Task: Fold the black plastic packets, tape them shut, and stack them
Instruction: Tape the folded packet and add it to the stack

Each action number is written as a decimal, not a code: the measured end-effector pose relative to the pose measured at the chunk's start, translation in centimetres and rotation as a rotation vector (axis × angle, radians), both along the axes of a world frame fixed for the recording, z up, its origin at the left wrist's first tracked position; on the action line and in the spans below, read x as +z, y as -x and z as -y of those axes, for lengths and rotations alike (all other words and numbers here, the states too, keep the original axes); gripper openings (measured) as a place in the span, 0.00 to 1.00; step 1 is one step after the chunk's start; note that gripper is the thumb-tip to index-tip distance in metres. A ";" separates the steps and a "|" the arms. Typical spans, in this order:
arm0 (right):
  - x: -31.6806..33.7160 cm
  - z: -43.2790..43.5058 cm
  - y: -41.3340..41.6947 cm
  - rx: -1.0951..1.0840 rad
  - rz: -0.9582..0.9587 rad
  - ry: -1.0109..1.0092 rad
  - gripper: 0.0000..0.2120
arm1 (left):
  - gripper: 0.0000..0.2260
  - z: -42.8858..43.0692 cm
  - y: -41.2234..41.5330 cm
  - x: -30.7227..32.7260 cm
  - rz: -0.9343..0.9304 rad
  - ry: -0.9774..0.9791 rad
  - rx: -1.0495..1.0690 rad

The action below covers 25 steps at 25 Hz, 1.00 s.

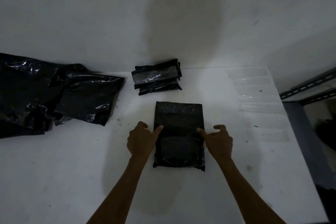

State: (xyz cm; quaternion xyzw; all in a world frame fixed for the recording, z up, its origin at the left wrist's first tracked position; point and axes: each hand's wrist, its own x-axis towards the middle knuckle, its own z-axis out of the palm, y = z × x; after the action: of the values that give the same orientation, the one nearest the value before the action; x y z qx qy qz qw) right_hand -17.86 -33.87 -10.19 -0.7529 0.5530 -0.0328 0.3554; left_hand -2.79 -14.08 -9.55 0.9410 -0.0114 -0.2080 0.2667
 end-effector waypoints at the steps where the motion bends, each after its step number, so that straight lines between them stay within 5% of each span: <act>1: 0.1 -0.2 0.0 -0.030 -0.028 -0.075 0.37 | 0.35 -0.1 0.0 -0.1 -0.093 0.002 0.037; 6: -0.4 -0.6 -0.9 -0.135 0.009 -0.250 0.33 | 0.31 0.3 -0.6 -1.0 -0.276 0.155 0.111; 13: -1.0 0.4 -0.4 -0.064 0.207 -0.422 0.09 | 0.13 0.1 -0.8 -1.2 -0.382 0.367 0.081; 20: -0.9 0.5 -0.2 0.050 0.279 -0.528 0.22 | 0.20 -0.1 -1.3 -1.4 -0.457 0.432 0.141; 25: -1.1 0.5 0.2 0.022 0.289 -0.509 0.21 | 0.20 -0.5 -1.1 -2.1 -0.385 0.423 0.082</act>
State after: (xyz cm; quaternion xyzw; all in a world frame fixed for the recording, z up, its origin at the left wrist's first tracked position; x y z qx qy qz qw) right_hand -18.03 -34.35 -11.25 -0.6332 0.4788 0.0037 0.6081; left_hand -1.69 -13.58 -11.65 0.8074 0.0345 -0.3647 0.4625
